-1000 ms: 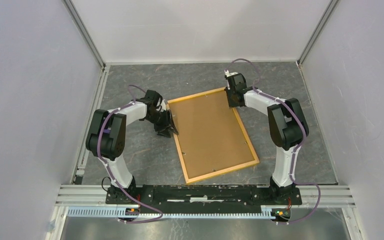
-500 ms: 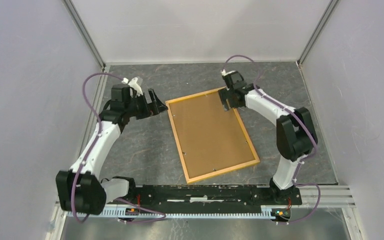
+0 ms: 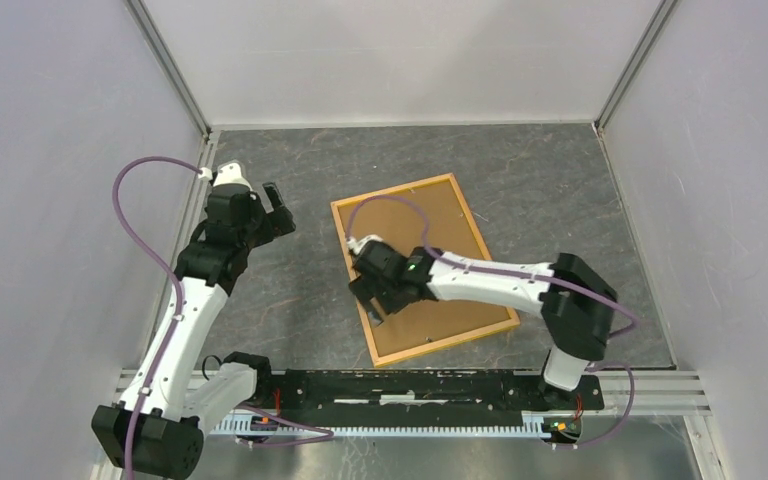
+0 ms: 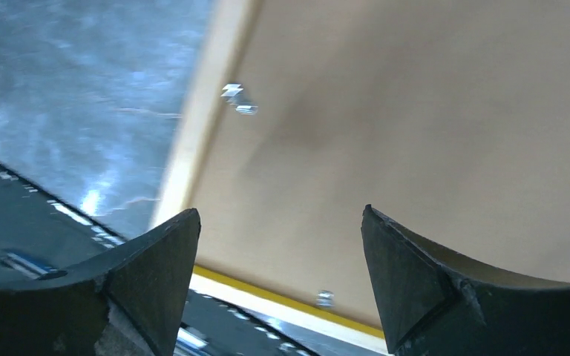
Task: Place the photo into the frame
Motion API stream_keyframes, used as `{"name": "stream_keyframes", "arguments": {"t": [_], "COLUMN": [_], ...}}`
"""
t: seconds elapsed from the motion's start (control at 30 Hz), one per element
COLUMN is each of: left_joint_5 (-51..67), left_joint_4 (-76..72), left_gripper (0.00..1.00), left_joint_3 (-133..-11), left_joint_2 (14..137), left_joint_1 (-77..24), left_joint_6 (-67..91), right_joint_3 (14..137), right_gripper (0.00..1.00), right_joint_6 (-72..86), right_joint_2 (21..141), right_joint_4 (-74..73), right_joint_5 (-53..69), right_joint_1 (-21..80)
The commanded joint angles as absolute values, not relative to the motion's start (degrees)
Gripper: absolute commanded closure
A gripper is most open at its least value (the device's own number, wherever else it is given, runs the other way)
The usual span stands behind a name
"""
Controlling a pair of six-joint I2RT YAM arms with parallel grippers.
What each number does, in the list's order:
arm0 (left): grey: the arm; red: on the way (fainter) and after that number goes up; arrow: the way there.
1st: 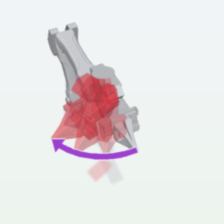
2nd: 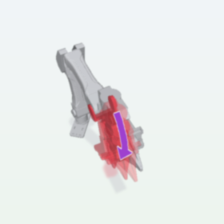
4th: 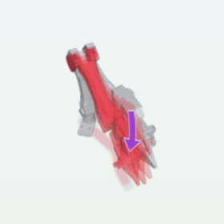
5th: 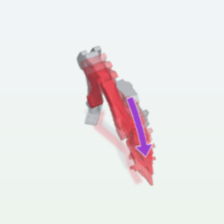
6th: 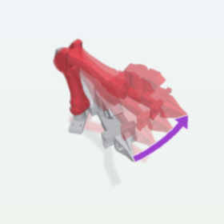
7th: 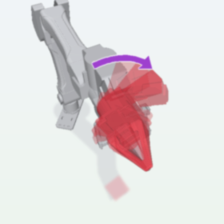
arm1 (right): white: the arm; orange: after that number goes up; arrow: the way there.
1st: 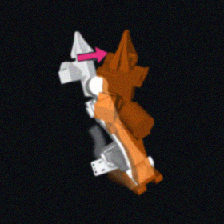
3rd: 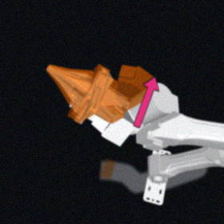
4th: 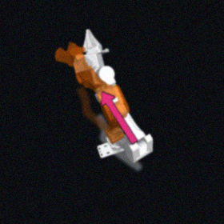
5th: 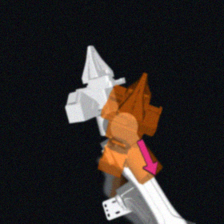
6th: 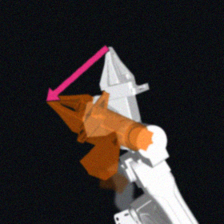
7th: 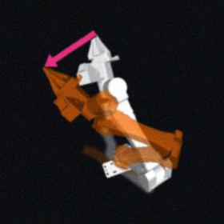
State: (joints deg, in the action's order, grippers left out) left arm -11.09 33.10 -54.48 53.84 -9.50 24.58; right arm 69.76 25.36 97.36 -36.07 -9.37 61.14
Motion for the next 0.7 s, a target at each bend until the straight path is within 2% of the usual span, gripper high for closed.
{"name": "stream_keyframes", "arguments": {"t": [0.0, 0.3, 0.43, 0.5, 0.53, 0.67], "left_joint_5": [-15.96, -12.65, -11.45, -10.7, -10.66, -10.56], "left_joint_4": [35.77, 35.95, 35.87, 35.72, 35.64, 35.65], "left_gripper": [0.0, 0.0, 0.0, 0.0, 0.0, 0.0], "left_joint_3": [-56.58, -57.04, -57.04, -56.88, -56.87, -56.69], "left_joint_2": [54.14, 52.96, 52.79, 52.63, 52.61, 52.38], "left_joint_1": [-10.59, -11.38, -11.35, -11.32, -11.32, -11.35], "left_joint_6": [26.35, 24.23, 24.17, 24.08, 24.08, 23.87], "right_joint_3": [78.43, 86.54, 85.41, 85.68, 85.82, 85.57], "right_gripper": [0.15, 0.25, 0.37, 0.51, 0.54, 0.56], "right_joint_6": [33.44, 38.97, 41.77, 43.55, 44.32, 46.16], "right_joint_2": [105.2, 115.38, 116.01, 116.75, 117.22, 118.15], "right_joint_4": [-39.61, -48.04, -47.28, -47.59, -47.68, -46.89], "right_joint_5": [-10.34, -23.57, -24.59, -26.21, -26.73, -26.7], "right_joint_1": [68.44, 75.7, 77.22, 78.07, 78.42, 78.92]}}
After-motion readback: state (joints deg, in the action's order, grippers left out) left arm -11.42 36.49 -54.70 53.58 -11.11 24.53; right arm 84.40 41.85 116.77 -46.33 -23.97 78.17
